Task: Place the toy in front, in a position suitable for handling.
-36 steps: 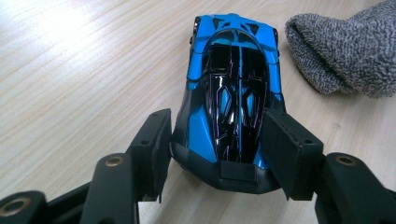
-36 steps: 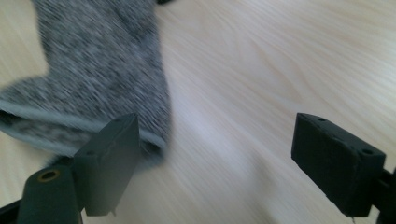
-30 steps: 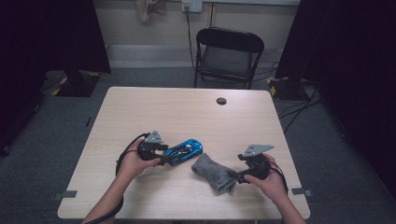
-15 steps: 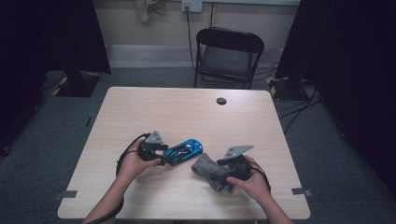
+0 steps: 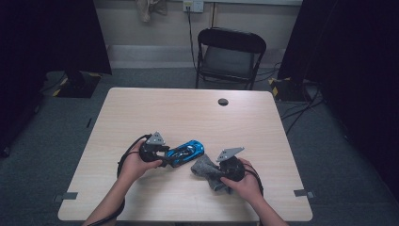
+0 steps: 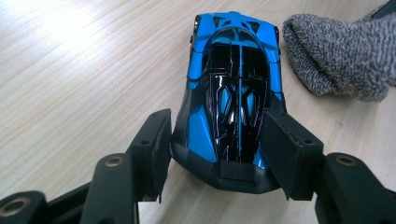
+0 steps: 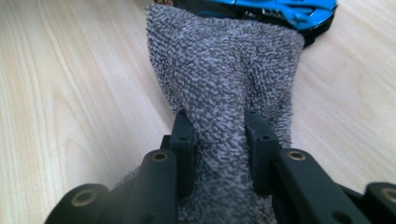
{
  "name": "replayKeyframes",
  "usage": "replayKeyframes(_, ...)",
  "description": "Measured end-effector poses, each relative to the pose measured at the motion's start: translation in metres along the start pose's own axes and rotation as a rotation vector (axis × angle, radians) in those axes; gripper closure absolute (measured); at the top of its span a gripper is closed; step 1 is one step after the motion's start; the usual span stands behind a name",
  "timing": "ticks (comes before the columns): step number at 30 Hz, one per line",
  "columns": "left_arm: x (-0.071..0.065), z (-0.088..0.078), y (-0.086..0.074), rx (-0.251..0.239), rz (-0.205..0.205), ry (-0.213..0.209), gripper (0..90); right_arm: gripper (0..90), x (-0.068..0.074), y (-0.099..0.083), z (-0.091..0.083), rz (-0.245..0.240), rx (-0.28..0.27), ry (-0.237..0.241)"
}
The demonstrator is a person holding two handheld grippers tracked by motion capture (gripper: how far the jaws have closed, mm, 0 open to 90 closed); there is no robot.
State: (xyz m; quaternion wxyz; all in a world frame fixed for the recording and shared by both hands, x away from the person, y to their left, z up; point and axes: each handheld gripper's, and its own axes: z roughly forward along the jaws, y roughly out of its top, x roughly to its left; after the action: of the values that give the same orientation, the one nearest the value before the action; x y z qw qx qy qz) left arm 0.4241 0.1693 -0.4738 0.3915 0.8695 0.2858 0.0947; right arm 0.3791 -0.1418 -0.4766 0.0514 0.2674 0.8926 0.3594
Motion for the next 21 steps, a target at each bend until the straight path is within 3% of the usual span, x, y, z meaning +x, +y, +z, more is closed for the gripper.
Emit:
replayKeyframes(5,0.000,0.000,0.001,0.001,0.017,0.005,43.3,70.8,0.002,0.010,-0.007,0.028,-0.035,-0.003)
replayKeyframes(6,0.000,-0.001,0.002,-0.002,0.019,0.012,39.7,70.8,0.003,0.015,-0.009,0.026,-0.047,-0.003)
replayKeyframes(7,-0.001,-0.002,0.003,-0.031,0.012,0.001,29.8,70.8,0.003,0.027,-0.012,0.033,-0.063,-0.007)
replayKeyframes(10,-0.004,-0.005,0.006,-0.050,0.029,-0.002,21.8,70.7,0.003,0.039,-0.012,0.019,-0.072,-0.008)
replayKeyframes(13,-0.007,-0.006,0.006,-0.049,0.051,0.004,17.0,70.6,-0.002,0.059,-0.006,0.024,-0.085,-0.010)
replayKeyframes(21,-0.009,0.001,-0.007,-0.046,0.075,-0.028,16.8,70.3,-0.005,0.079,0.019,0.035,-0.057,-0.003)
